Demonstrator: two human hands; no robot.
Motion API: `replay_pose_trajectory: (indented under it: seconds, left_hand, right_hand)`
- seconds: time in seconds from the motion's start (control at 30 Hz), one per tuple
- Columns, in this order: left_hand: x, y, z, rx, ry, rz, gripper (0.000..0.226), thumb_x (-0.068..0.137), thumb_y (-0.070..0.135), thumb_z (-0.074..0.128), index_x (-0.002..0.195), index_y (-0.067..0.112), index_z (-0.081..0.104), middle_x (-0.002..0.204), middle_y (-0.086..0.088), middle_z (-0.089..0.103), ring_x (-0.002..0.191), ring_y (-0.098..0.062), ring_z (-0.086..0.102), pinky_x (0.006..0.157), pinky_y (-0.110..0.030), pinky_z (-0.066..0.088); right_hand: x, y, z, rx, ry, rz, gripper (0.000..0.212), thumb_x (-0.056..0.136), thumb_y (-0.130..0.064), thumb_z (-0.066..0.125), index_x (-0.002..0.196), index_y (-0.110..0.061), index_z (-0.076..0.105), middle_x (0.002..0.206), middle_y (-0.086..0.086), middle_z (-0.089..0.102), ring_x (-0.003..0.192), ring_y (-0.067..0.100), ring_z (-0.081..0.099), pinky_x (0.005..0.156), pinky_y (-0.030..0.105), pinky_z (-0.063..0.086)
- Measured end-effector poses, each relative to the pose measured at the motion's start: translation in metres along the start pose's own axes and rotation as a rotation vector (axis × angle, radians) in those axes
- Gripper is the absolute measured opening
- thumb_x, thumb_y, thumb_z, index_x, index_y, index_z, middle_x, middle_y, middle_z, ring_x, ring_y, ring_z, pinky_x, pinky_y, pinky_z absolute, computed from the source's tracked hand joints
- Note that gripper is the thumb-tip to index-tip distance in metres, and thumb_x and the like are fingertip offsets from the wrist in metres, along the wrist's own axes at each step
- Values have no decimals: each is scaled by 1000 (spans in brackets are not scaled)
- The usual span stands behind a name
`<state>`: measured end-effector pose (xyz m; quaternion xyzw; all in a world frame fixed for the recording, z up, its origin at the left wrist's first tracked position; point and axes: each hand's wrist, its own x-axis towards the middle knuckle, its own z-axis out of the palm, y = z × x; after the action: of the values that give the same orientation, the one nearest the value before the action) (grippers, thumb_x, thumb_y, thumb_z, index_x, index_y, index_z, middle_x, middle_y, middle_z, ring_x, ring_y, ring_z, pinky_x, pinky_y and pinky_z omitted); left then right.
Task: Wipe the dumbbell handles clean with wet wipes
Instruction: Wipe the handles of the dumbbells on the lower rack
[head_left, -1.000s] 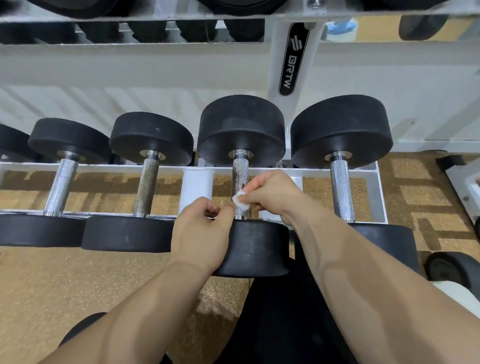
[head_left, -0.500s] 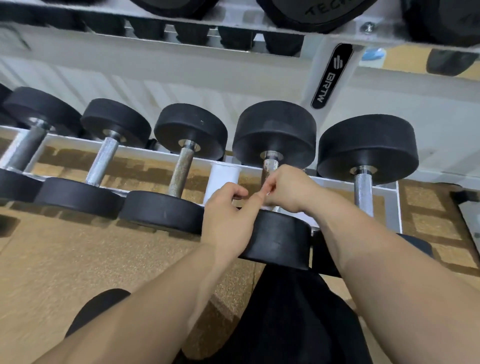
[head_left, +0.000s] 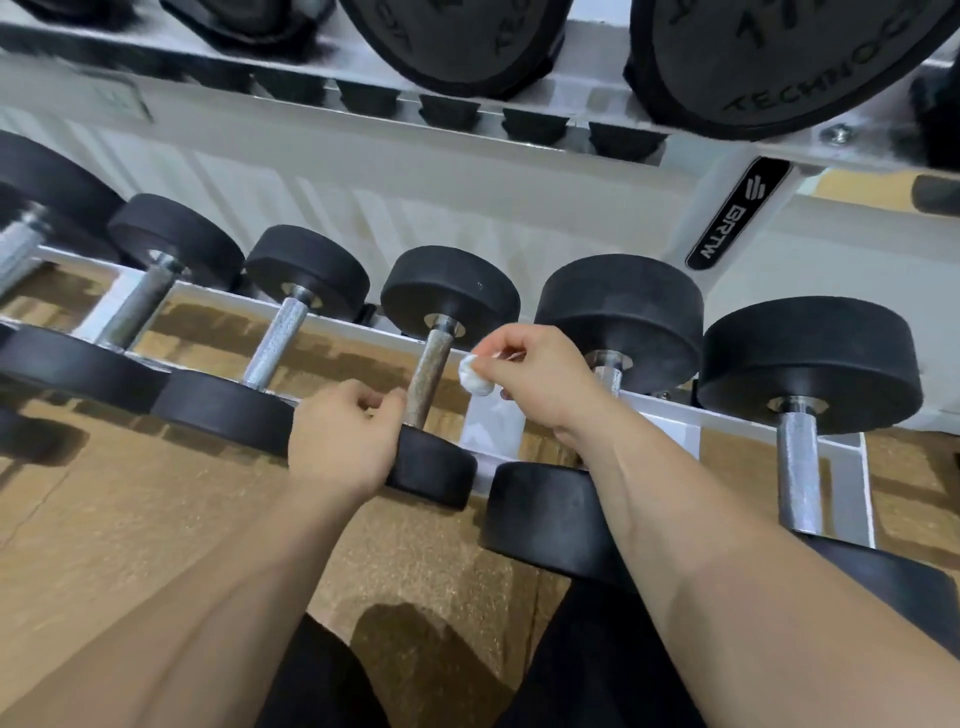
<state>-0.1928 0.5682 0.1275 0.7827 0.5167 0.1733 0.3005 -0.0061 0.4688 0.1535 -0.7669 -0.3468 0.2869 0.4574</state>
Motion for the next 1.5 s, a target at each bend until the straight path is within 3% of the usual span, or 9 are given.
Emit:
replay_pose_trajectory:
  seconds: [0.23, 0.33, 0.53, 0.7, 0.87, 1.07, 1.23, 1.4, 1.5]
  left_hand:
    - [7, -14, 7, 14, -42, 50, 42, 77, 63, 42, 96, 30, 60, 101, 6, 62, 97, -24, 56, 86, -44, 50]
    - [8, -18, 8, -22, -36, 67, 38, 78, 61, 44, 94, 31, 60, 99, 8, 60, 94, -23, 56, 85, -43, 50]
    - [9, -20, 4, -51, -63, 85, 35, 75, 61, 43, 94, 35, 58, 97, 11, 59, 92, -22, 58, 86, -45, 51]
    - [11, -21, 7, -57, -35, 84, 44, 73, 63, 43, 97, 32, 63, 99, 12, 62, 94, -21, 59, 87, -45, 51]
    - [10, -21, 6, -82, -23, 80, 44, 74, 61, 48, 100, 30, 66, 101, 13, 64, 94, -21, 61, 90, -44, 51]
    - [11, -24, 9, -74, -25, 59, 34, 75, 58, 51, 95, 33, 63, 97, 15, 63, 93, -21, 60, 85, -42, 52]
    - [10, -20, 7, -61, -4, 73, 29, 77, 53, 52, 92, 30, 62, 90, 13, 60, 96, -21, 55, 82, -38, 48]
    - [5, -11, 3, 29, -40, 33, 40, 80, 59, 44, 103, 31, 62, 98, 10, 62, 103, -21, 54, 83, -42, 50]
    - [6, -6, 0, 97, -47, 23, 47, 81, 62, 38, 106, 30, 61, 105, 10, 61, 107, -19, 51, 83, -42, 48]
  right_hand:
    - [36, -13, 35, -245, -60, -37, 9, 81, -22, 74, 76, -29, 74, 83, -6, 69, 75, 13, 65, 67, 35, 55]
    - [50, -24, 54, -350, -44, -95, 7, 82, -20, 71, 82, -25, 76, 88, -11, 65, 78, 6, 58, 66, 24, 46]
    - [65, -14, 69, -719, -143, -258, 24, 94, -18, 61, 116, -13, 72, 120, 2, 51, 98, 27, 60, 87, 39, 52]
    - [62, -3, 74, -639, -67, -255, 19, 96, -14, 61, 105, -12, 77, 121, 6, 60, 109, 22, 60, 92, 29, 47]
    - [53, 1, 66, -589, -351, -284, 13, 90, -19, 71, 100, -18, 80, 94, -14, 65, 89, 3, 56, 82, 19, 44]
    - [70, 12, 65, -524, 16, -249, 19, 94, -21, 64, 108, -21, 78, 100, -5, 62, 92, 16, 61, 82, 28, 48]
    - [54, 10, 74, -616, -359, -380, 15, 88, -20, 71, 100, -21, 80, 97, -4, 74, 95, 17, 65, 86, 30, 51]
    - [68, 11, 68, -615, 47, -316, 18, 95, -19, 64, 105, -19, 79, 98, 1, 67, 89, 19, 63, 79, 28, 49]
    - [56, 9, 71, -497, 6, -240, 17, 93, -21, 68, 106, -21, 79, 95, -3, 67, 88, 16, 63, 80, 22, 47]
